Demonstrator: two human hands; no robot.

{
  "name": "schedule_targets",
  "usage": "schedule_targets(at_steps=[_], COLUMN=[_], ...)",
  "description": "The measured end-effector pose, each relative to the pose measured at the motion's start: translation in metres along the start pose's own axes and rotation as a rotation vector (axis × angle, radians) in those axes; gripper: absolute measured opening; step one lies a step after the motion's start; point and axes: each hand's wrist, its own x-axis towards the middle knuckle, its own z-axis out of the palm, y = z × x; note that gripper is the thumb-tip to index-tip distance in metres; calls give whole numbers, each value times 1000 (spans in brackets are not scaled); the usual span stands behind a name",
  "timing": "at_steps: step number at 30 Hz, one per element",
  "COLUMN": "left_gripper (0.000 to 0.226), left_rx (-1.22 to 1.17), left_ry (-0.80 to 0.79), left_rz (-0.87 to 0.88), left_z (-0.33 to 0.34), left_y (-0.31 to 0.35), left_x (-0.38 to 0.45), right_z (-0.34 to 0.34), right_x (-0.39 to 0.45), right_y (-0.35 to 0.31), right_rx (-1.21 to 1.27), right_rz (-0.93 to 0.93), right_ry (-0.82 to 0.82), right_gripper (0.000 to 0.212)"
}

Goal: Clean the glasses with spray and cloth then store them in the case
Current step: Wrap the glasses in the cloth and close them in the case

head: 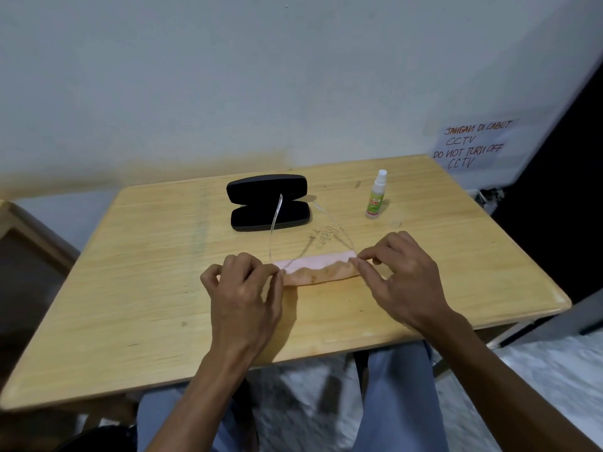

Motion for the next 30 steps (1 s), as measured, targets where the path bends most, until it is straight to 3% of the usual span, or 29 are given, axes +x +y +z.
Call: schedule_targets(at_steps=[7,13,20,25,30], left_gripper=[22,23,18,6,12], left_rx=[235,361,265,81,-128], left_ry=[162,209,248,236,48], left_rz=[105,147,65,-72,-324], left_z=[14,23,26,7,-10], left_y=[3,3,2,-8,-20], left_x=[4,6,4,-2,3], right_z=[15,24,28,17,-1], right_x=[-2,0,-4,-11,-3], right_y=[2,3,0,-4,1], right_rx=[-104,-143,-152,-1,264], right_rz=[-136,-191,-168,1,311], right_ry=[108,144,184,167,-8], right_gripper=[17,23,23,17,17])
